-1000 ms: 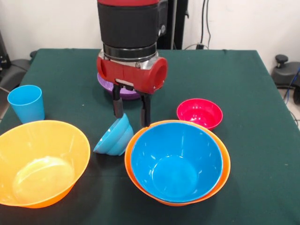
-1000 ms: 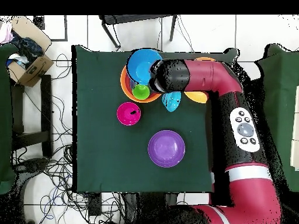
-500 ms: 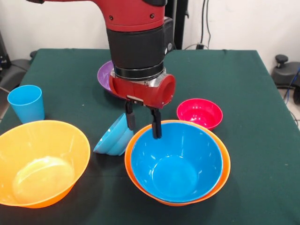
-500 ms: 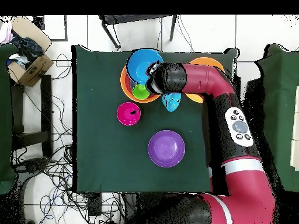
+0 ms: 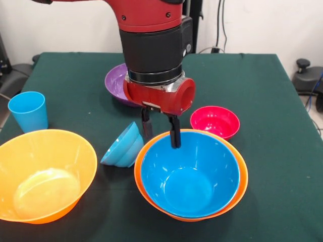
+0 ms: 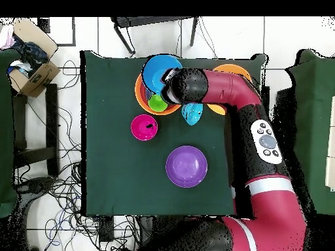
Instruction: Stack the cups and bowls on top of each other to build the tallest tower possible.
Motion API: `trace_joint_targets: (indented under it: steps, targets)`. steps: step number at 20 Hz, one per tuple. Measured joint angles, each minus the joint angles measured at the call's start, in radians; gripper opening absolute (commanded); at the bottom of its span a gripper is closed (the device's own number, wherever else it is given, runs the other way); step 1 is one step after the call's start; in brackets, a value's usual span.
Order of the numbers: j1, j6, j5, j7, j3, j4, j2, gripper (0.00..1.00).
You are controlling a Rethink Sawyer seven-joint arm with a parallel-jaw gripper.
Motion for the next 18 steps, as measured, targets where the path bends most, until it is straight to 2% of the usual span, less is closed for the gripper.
trace_joint_targets:
  steps: [18]
  targets:
    - [0.023,0.000,0.046,0.000,-0.035,0.000,-0.077,1.00]
